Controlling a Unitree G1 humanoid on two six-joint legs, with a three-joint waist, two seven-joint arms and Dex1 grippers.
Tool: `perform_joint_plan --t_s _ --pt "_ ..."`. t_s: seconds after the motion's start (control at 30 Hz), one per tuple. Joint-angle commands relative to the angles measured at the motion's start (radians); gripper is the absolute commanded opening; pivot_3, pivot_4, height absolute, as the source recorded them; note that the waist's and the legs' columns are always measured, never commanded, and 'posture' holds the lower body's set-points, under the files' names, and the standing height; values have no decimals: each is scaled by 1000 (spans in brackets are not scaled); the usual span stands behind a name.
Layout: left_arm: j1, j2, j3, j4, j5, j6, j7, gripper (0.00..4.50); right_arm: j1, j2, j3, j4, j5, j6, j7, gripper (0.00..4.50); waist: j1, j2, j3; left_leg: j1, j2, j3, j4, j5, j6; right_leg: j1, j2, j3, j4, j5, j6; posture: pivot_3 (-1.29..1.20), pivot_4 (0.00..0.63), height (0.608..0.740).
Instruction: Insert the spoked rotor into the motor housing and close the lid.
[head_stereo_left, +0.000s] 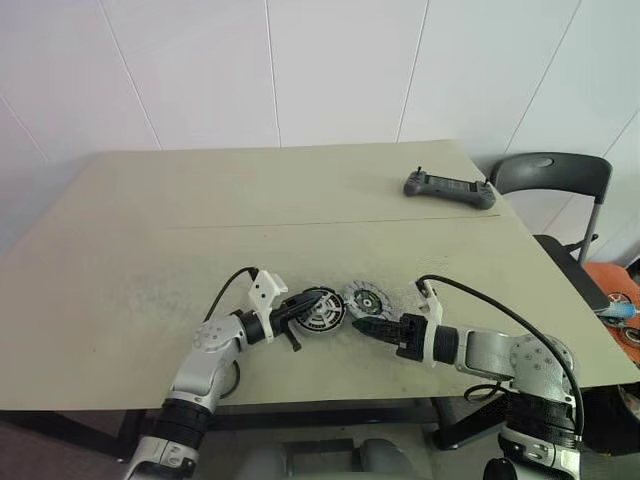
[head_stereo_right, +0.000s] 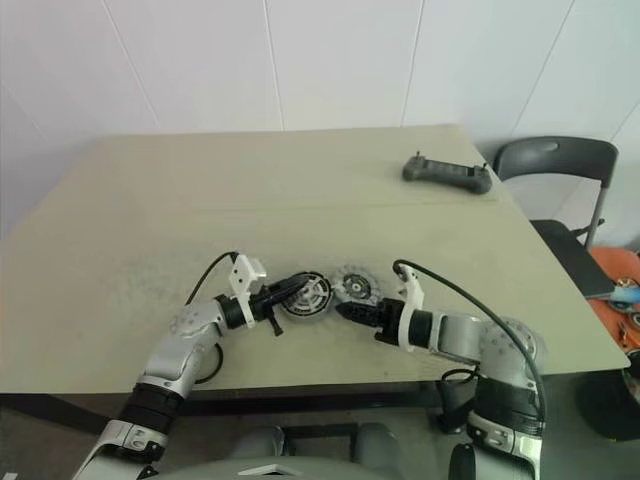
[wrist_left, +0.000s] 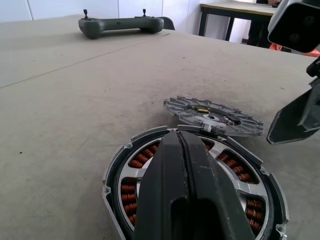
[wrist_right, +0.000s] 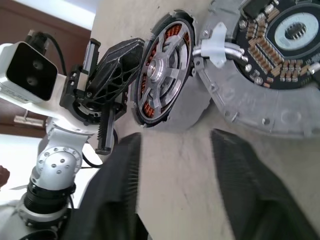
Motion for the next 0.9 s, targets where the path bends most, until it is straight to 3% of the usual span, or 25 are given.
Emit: perform_joint_plan --t_s 0.03,0.3,0.5,0.63,0.77,0.9 --pt "-12 -9 2 -2 3 -32 6 0 -3 76 -109 69 26 6 -158 3505 0 0 0 0 0 0 0 0 0 0 0 0 0 0 0 0 0 740" --pt "-20 -11 3 9 -2 -22 7 0 -87 210 -317 110 -1 -63 -373 3505 -7 4 -2 2 3 0 3 0 0 2 1 0 -1 2 -1 0 0 740" --pt "-10 -12 -22 99 29 6 5 0 -123 245 -331 112 14 -132 -415 3505 -8 11 -3 1 3 -1 3 0 0 1 -3 -1 -7 2 -1 0 0 740" --pt "-27 -13 -12 171 36 -41 4 0 -121 222 -274 86 23 -174 -368 2637 -4 13 -4 1 3 0 4 0 0 2 -4 0 -8 2 -1 0 0 740" --pt "-37 -9 -5 198 32 -59 1 0 -119 155 -162 19 29 -219 -251 1167 -4 14 -4 0 2 1 1 0 0 3 -3 0 -7 2 0 0 0 740" --pt "-44 -6 -1 215 32 -70 0 0 -88 22 30 -79 -44 -311 -89 37 -3 14 -4 -1 1 4 -1 0 1 1 -1 0 -6 1 1 0 0 740"
